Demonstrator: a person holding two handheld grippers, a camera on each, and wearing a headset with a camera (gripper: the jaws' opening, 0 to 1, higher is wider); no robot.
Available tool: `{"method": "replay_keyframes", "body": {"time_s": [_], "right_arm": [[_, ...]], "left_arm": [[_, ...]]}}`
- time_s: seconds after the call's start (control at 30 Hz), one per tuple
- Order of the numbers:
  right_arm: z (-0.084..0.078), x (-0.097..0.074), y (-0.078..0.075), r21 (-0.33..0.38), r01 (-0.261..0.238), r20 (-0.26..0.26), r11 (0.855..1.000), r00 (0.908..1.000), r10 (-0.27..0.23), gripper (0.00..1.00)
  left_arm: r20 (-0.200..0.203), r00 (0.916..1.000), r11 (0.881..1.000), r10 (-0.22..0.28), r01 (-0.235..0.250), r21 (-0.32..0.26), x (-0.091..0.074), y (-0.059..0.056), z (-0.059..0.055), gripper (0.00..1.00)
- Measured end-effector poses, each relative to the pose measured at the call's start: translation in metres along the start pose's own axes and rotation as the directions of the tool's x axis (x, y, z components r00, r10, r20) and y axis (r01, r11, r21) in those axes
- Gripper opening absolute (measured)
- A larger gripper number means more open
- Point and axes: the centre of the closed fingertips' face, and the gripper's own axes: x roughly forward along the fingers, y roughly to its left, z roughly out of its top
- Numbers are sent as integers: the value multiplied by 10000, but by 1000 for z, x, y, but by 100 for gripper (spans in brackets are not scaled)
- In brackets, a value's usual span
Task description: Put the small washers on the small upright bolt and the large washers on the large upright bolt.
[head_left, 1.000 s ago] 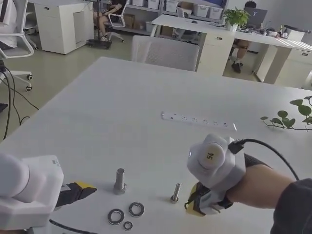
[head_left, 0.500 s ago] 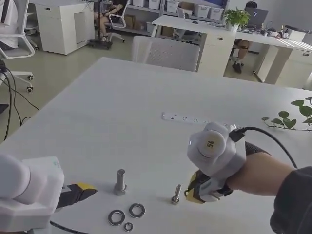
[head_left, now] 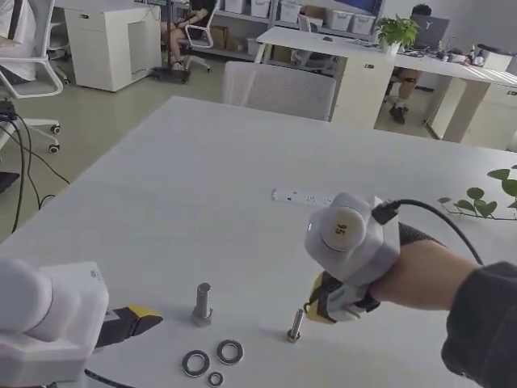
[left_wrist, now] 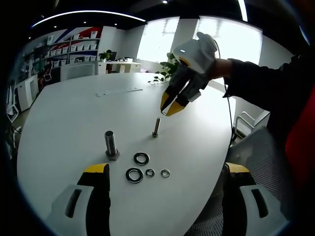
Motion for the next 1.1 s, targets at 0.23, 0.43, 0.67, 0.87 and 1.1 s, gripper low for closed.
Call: {"method": "replay_keyframes", "body": {"time_s": [0.23, 0.43, 0.67, 0.87, 1.1], "right_arm": [[3, 6, -2, -91, -108, -68, 9999, 9999, 108, 14], [5, 10, -2, -222, -188, -163, 9996, 9997, 184, 14], [2, 13, -3, -269, -268, -342, 9993, 9991, 259, 14], [3, 15, -3, -290, -323, -363, 9991, 9989, 313, 14], [1, 19, -2, -284, -444, -460, 9986, 9980, 431, 14]], "left_arm": [[8, 10000, 10000, 26, -26, -28, 0, -1, 0, 96], [13, 10000, 10000, 54, -54, -61, -1, 0, 0, 96], [24, 10000, 9999, 78, -78, -84, -1, 1, 0, 96], [43, 10000, 9999, 85, -85, -110, -1, 1, 0, 95], [49, 9999, 9999, 109, -108, -128, -2, 2, 0, 95]]}}
